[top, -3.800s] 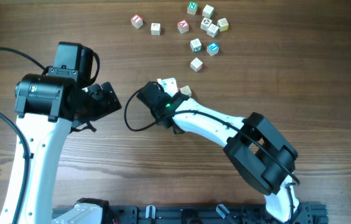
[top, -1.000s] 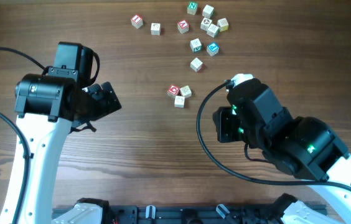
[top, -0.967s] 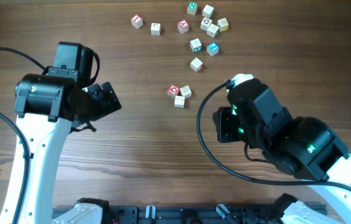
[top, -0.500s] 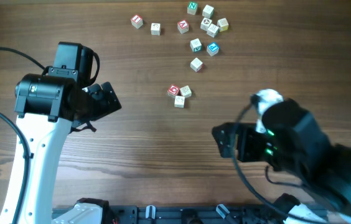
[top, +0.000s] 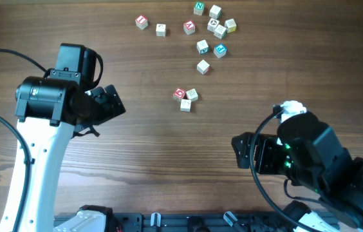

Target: Form a circle

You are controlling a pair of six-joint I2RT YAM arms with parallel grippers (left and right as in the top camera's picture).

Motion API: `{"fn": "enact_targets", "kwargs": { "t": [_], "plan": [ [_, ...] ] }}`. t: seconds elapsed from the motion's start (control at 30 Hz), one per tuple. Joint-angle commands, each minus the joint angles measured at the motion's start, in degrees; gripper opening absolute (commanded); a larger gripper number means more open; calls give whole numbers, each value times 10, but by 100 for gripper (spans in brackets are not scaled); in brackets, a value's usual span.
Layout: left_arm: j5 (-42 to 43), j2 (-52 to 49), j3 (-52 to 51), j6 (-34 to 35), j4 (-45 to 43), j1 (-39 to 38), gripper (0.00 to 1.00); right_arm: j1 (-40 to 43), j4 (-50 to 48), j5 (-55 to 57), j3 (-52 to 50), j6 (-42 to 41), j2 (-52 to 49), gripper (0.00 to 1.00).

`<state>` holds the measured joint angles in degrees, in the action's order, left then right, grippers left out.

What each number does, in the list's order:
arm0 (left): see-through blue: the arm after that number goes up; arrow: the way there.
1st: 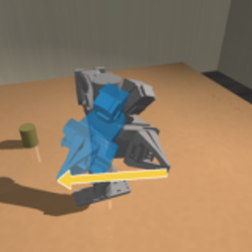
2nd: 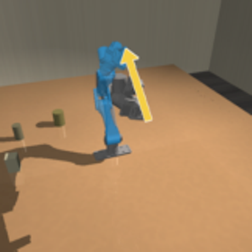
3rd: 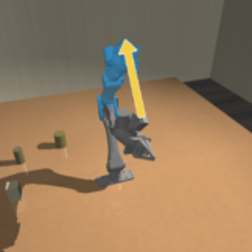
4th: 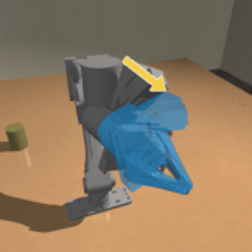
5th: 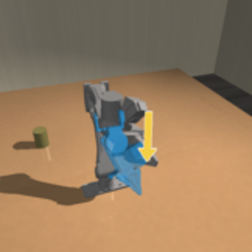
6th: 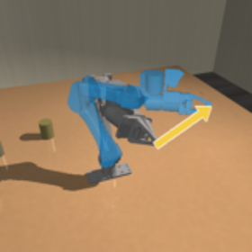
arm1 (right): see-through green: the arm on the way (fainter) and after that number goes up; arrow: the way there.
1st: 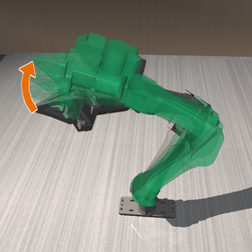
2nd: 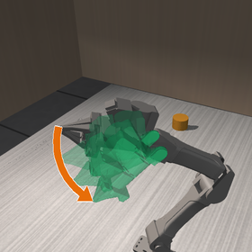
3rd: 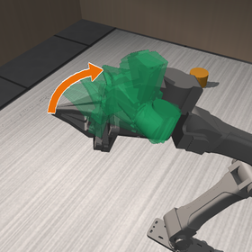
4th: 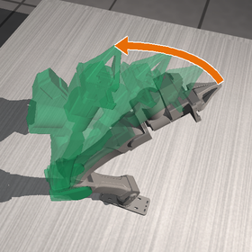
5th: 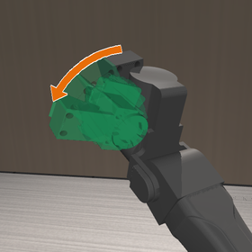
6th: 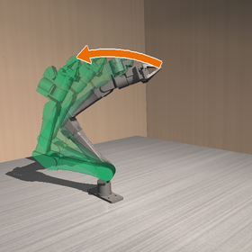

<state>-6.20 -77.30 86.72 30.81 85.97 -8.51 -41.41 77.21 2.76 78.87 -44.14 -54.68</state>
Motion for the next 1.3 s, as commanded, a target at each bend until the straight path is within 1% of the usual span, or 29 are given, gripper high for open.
{"fn": "enact_targets", "kwargs": {
  "t": [0.0, 0.07, 0.17, 0.27, 0.37, 0.4, 0.43, 0.47, 0.5, 0.53, 0.57, 0.63, 0.67, 0.73, 0.8, 0.87, 0.97, 1.03, 1.1, 1.13, 1.2, 1.23, 1.27],
  "plan": [
    [-10, 4, 2, 10, 0, 0, 100, 2, 10, -10, 2, -30, -11, 97],
    [-10, 4, 2, 10, 0, 0, 100, 2, 26, 5, 2, -30, -10, 96],
    [-10, 4, 2, 10, 0, 0, 100, 2, 18, 21, 2, -27, -10, 98],
    [-10, 4, 2, 10, 0, 0, 100, 2, 9, 77, 2, -25, -7, 99],
    [-10, 4, 2, 10, 0, 0, 100, 14, -47, 177, 1, -12, 23, 100],
    [-10, 4, 2, 10, 0, 0, 100, 33, -89, 191, -6, 30, 42, 100],
    [-10, 4, 2, 10, 0, 0, 100, 61, -151, 182, -25, 105, 67, 100],
    [-10, 4, 2, 10, 0, 0, 100, 94, -217, 147, -51, 191, 95, 100],
    [-10, 4, 2, 10, 0, 0, 100, 138, -291, 84, -90, 275, 129, 100],
    [-10, 4, 2, 10, 0, 0, 100, 172, -344, 32, -123, 316, 156, 100],
    [-10, 4, 2, 10, 0, 0, 100, 209, -397, -22, -165, 341, 189, 99],
    [-10, 4, 2, 10, 0, 0, 100, 252, -458, -76, -232, 351, 248, 100],
    [-10, 4, 2, 10, 0, 0, 100, 259, -471, -80, -255, 351, 271, 100],
    [-10, 4, 2, 10, 0, 0, 100, 258, -473, -94, -295, 349, 327, 100],
    [-10, 4, 2, 10, 0, 0, 100, 258, -471, -141, -314, 346, 358, 100],
    [-10, 4, 2, 10, 0, 0, 100, 259, -469, -170, -322, 303, 363, 100],
    [-10, 4, 2, 10, 0, 0, 100, 258, -464, -197, -338, 230, 339, 100],
    [-10, 4, 2, 10, 0, 0, 100, 258, -468, -211, -354, 195, 292, 100],
    [-10, 4, 2, 10, 0, 0, 100, 258, -506, -232, -367, 157, 219, 100],
    [-10, 4, 2, 10, 0, 0, 100, 258, -553, -263, -369, 155, 154, 99],
    [-10, 4, 2, 10, 0, 0, 100, 239, -681, -315, -369, 155, 18, 99],
    [-10, 4, 2, 10, 0, 0, 100, 224, -729, -321, -369, 151, -38, 99],
    [-10, 4, 2, 10, 0, 0, 100, 203, -784, -315, -369, 127, -106, 100]
  ]
}}
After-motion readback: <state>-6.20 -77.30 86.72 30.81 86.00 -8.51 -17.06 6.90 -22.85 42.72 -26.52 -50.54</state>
